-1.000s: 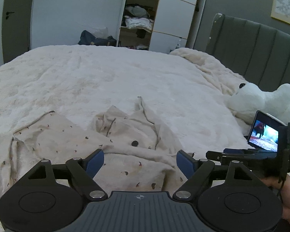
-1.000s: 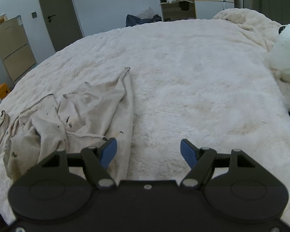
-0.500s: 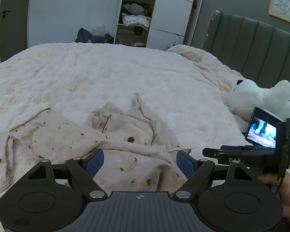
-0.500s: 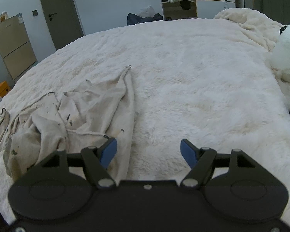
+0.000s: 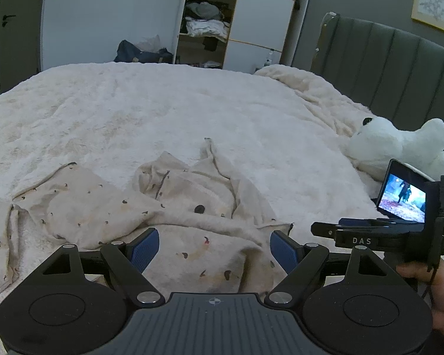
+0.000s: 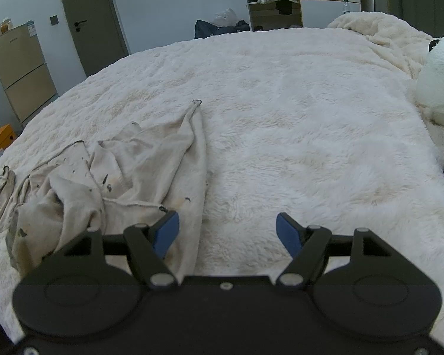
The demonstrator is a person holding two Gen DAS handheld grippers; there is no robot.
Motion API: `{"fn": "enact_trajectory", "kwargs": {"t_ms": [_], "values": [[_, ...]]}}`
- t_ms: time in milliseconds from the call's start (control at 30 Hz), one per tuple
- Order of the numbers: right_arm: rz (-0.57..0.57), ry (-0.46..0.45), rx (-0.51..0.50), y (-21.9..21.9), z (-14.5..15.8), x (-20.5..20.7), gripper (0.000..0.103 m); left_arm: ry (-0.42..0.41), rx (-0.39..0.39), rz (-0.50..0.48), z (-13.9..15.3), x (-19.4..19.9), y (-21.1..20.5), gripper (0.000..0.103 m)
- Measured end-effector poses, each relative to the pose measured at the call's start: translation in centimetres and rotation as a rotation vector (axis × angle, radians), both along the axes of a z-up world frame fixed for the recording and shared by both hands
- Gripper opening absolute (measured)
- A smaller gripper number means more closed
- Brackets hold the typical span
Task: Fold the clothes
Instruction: 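Release the shirt and reposition the open left tool over it, then grasp the shirt fabric again with the left tool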
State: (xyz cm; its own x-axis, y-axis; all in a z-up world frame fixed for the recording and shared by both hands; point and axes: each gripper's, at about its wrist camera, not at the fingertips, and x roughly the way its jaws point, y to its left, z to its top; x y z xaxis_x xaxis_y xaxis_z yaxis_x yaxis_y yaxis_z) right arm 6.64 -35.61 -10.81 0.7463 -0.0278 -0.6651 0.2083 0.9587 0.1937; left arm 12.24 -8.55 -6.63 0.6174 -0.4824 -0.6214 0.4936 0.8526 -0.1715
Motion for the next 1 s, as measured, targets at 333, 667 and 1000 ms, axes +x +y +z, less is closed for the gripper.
{"fn": "enact_trajectory", "kwargs": {"t_ms": [333, 667, 1000], "values": [[0.002, 0.002, 0.000, 0.1, 0.0, 0.1, 0.071, -0.016, 0.028, 0.154, -1.1, 1.7, 2.0, 0.081], [0.002, 0.005, -0.003, 0.0, -0.1, -0.1, 0.071, 0.196, 0.005, 0.264, -7.3, 7.9, 1.7, 0.000], [-0.004, 0.021, -0.006, 0.2, -0.7, 0.4, 0.071, 0.082, -0.085, -0.049, -2.4, 3.7, -2.1, 0.004]]}}
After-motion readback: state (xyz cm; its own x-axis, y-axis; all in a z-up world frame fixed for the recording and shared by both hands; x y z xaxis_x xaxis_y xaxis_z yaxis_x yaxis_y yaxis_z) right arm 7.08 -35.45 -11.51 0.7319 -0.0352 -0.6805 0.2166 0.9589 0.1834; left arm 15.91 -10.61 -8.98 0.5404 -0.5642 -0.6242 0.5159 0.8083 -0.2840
